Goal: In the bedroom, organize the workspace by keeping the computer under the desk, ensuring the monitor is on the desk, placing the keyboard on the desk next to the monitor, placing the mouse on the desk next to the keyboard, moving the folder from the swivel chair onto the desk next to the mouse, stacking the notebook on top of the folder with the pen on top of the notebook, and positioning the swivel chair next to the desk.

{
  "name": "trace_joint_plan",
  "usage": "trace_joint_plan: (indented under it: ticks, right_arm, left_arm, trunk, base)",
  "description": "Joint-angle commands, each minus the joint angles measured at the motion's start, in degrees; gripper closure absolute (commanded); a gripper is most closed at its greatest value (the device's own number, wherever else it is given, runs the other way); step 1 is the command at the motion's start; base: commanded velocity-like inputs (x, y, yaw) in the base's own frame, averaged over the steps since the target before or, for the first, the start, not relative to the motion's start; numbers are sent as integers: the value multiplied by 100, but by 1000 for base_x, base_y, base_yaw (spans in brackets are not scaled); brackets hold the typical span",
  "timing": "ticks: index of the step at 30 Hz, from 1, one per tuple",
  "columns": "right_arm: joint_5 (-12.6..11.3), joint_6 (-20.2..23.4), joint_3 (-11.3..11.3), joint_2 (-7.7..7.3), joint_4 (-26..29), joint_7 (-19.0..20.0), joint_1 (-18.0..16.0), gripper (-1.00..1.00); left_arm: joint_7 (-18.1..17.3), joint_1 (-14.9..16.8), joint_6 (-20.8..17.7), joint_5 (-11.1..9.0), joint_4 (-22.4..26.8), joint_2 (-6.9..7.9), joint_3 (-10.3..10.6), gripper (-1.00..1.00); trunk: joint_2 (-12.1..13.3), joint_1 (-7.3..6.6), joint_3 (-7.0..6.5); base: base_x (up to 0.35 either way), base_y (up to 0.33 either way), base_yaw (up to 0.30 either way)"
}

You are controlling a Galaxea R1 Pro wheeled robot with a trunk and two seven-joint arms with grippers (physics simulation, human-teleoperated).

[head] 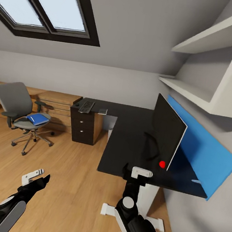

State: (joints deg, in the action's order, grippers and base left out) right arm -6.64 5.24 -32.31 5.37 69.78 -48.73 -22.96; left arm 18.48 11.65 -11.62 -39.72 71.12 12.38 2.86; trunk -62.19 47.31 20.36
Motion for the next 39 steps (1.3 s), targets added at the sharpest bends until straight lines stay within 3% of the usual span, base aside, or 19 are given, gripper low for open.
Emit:
trace_joint_plan:
  ticks: [1, 8, 18, 23, 25, 26, 29, 37, 39]
  right_arm:
    - [-6, -15, -52, 12, -65, -27, -7, -100]
    - [2, -76, -87, 14, -147, -19, -7, -100]
    - [12, -448, -444, 15, -423, -22, -7, -100]
    - [24, -683, -519, 181, -878, -15, -11, -100]
    - [83, -890, -529, 272, -1157, -11, -13, -100]
    - [534, -1415, -538, 463, -1811, -12, -22, -100]
    - [910, -1692, -540, 463, -2215, -4, -24, -100]
    - [976, -1751, -541, 463, -2446, 78, -27, -100]
    - [982, -1763, -540, 463, -2485, 286, -26, -100]
  left_arm:
    - [54, 4, -13, -51, -44, 7, 20, -100]
    - [51, 4, -27, -50, -111, 3, 34, -100]
    - [47, 4, -41, -51, -147, -2, 194, -100]
    - [46, 4, -47, -53, -303, -7, 327, -100]
    - [48, 4, -49, -53, -345, -7, 396, -100]
    - [57, 4, -44, -53, -386, -8, 560, -100]
    - [59, 4, -38, -53, -447, -8, 611, -100]
    - [60, 4, -25, -48, -480, -81, 619, -100]
    - [60, 4, -25, -45, -483, -107, 619, -100]
  trunk:
    - [-6, 1, 7]
    - [-6, 1, 7]
    - [-6, 1, 7]
    - [-6, 1, 7]
    - [-6, 1, 7]
    - [-6, 1, 7]
    - [-6, 1, 7]
    - [-6, 1, 7]
    - [-6, 1, 7]
  base:
    - [28, 332, 0]
    - [117, 318, 0]
    - [246, 252, 0]
    - [269, 233, 69]
    - [286, 216, 216]
    - [295, 206, 260]
    - [297, 204, 267]
    - [298, 203, 271]
    - [298, 203, 270]
